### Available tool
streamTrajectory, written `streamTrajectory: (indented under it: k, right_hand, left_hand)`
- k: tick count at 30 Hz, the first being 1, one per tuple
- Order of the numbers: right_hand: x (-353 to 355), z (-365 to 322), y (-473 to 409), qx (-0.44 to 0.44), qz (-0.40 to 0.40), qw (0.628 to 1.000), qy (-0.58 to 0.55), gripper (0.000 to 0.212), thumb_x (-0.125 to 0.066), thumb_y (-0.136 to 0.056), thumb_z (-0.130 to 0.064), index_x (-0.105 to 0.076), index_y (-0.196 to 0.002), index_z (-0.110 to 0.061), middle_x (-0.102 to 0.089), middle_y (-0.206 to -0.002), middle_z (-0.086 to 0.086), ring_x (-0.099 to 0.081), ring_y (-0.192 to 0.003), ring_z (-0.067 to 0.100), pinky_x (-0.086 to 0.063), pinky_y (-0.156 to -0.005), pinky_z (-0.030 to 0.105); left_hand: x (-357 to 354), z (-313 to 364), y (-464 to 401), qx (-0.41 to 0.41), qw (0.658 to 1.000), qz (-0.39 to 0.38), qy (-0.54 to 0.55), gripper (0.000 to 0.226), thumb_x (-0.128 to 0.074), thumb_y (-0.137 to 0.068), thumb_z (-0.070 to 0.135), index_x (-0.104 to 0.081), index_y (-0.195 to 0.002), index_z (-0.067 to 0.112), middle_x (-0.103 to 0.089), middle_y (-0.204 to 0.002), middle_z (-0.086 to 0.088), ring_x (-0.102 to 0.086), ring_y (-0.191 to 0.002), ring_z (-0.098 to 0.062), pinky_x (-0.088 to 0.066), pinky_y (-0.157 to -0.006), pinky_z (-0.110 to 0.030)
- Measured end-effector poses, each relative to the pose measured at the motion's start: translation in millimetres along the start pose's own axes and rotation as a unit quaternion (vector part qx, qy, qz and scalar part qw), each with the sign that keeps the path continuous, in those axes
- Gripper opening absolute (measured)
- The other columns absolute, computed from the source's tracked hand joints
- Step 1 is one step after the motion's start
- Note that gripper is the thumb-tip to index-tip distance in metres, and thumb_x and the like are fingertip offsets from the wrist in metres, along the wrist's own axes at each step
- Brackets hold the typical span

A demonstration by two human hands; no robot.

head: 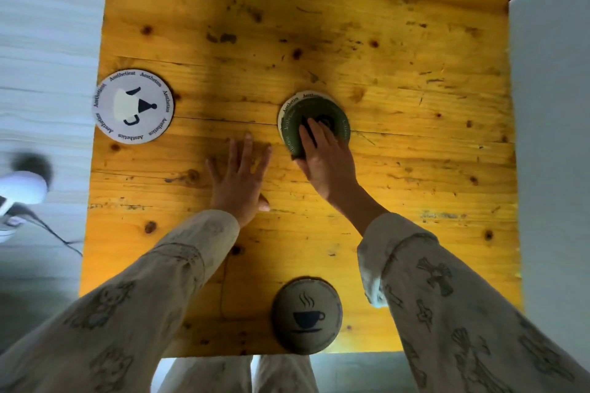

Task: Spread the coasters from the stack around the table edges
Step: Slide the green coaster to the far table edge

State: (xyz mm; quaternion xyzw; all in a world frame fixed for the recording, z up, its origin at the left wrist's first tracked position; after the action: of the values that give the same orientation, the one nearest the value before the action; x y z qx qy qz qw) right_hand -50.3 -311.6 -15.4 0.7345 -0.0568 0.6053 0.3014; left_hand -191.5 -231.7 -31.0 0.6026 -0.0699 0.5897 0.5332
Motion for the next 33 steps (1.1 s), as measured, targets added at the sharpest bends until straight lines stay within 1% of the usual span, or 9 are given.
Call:
streamTrajectory:
  k: [4, 7, 13, 17, 19, 21, 23, 26, 33]
  right_hand:
    - [10, 3, 12, 0.065, 0.116, 0.99, 0.049, 0.03, -0.074, -0.073, -0.015, -0.073, -0.101, -0.004, -0.075, -0.106, 0.013, -0.072, -0.098, 0.021, -0.062, -0.072, 0.032]
    - [18, 24, 29, 0.089, 0.174, 0.98, 0.022, 0.032, -0.078, -0.057, 0.004, -0.075, -0.088, -0.002, -0.078, -0.09, 0.013, -0.076, -0.08, 0.021, -0.063, -0.057, 0.031]
    - [21, 103, 73, 0.061, 0.172, 0.983, -0.025, 0.052, -0.068, -0.052, 0.027, -0.068, -0.101, 0.008, -0.071, -0.105, 0.027, -0.069, -0.096, 0.041, -0.059, -0.076, 0.054]
    - [-5, 147, 106, 0.042, 0.151, 0.987, -0.038, 0.05, -0.072, -0.053, 0.025, -0.07, -0.1, 0.006, -0.071, -0.107, 0.024, -0.069, -0.098, 0.041, -0.061, -0.069, 0.051]
    - [-18, 163, 119, 0.026, 0.142, 0.988, -0.061, 0.045, -0.077, -0.062, 0.014, -0.07, -0.105, 0.003, -0.069, -0.113, 0.023, -0.068, -0.101, 0.04, -0.061, -0.071, 0.05]
    - [-32, 179, 127, -0.003, 0.123, 0.988, -0.092, 0.048, -0.074, -0.076, -0.005, -0.06, -0.121, 0.0, -0.058, -0.129, 0.024, -0.059, -0.117, 0.039, -0.054, -0.091, 0.049]
    - [-43, 201, 135, -0.06, 0.097, 0.987, -0.111, 0.06, -0.062, -0.087, -0.026, -0.039, -0.14, -0.007, -0.034, -0.15, 0.021, -0.034, -0.139, 0.035, -0.035, -0.112, 0.048]
    - [-49, 242, 150, -0.169, 0.056, 0.978, -0.107, 0.08, -0.051, -0.086, -0.052, -0.011, -0.149, -0.022, -0.004, -0.16, 0.007, -0.002, -0.148, 0.024, -0.012, -0.121, 0.047]
    - [-43, 272, 159, -0.158, -0.069, 0.974, -0.151, 0.105, -0.067, -0.075, -0.05, 0.002, -0.149, -0.022, 0.016, -0.159, 0.007, 0.013, -0.147, 0.026, -0.005, -0.12, 0.046]
  left_hand:
    - [0, -1, -1, -0.005, 1.0, -0.002, 0.002, 0.115, -0.068, -0.072, 0.039, 0.029, -0.133, 0.033, 0.029, -0.152, -0.008, 0.026, -0.139, -0.032, 0.001, -0.109, -0.067]
    - [2, -2, 0, -0.006, 1.0, -0.005, 0.005, 0.115, -0.069, -0.072, 0.039, 0.028, -0.133, 0.033, 0.028, -0.152, -0.008, 0.026, -0.139, -0.031, 0.002, -0.11, -0.067]
    - [1, 29, -5, 0.032, 0.997, 0.011, 0.064, 0.092, -0.059, -0.083, 0.033, 0.01, -0.144, 0.029, 0.02, -0.155, -0.01, 0.02, -0.141, -0.032, 0.002, -0.111, -0.067]
    - [-11, 81, -8, -0.105, 0.986, 0.123, 0.026, 0.083, -0.056, -0.086, 0.023, 0.002, -0.145, 0.026, 0.011, -0.157, -0.011, 0.011, -0.143, -0.032, 0.001, -0.114, -0.056]
    - [-19, 107, -16, -0.19, 0.974, 0.12, -0.017, 0.084, -0.057, -0.085, 0.017, 0.001, -0.144, 0.029, 0.01, -0.157, -0.011, 0.011, -0.143, -0.03, -0.001, -0.118, -0.052]
    - [-20, 129, -32, -0.233, 0.967, 0.091, -0.042, 0.09, -0.06, -0.082, 0.017, 0.007, -0.141, 0.032, 0.011, -0.157, -0.011, 0.013, -0.143, -0.029, 0.0, -0.118, -0.05]
    - [-15, 142, -55, -0.242, 0.966, 0.055, -0.076, 0.099, -0.065, -0.078, 0.023, 0.012, -0.139, 0.032, 0.013, -0.156, -0.011, 0.013, -0.143, -0.03, 0.001, -0.117, -0.049]
    - [-3, 155, -82, -0.241, 0.962, 0.007, -0.129, 0.106, -0.072, -0.07, 0.036, 0.004, -0.144, 0.032, 0.014, -0.156, -0.014, 0.008, -0.144, -0.031, -0.001, -0.117, -0.05]
    - [-1, 180, -84, -0.235, 0.969, 0.051, -0.066, 0.097, -0.079, -0.057, 0.047, -0.03, -0.139, 0.028, -0.017, -0.151, -0.014, -0.022, -0.135, -0.037, -0.021, -0.111, -0.054]
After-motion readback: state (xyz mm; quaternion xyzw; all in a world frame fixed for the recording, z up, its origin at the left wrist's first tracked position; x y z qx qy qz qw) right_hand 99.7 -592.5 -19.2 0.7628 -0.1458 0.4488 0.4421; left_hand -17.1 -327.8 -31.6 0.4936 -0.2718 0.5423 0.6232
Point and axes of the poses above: each hand's wrist, its own y-axis away from the middle knuckle, its own x-axis out of the back of the hand, z = x × y, the point moved 2 cm from there along -y, towards the middle knuckle
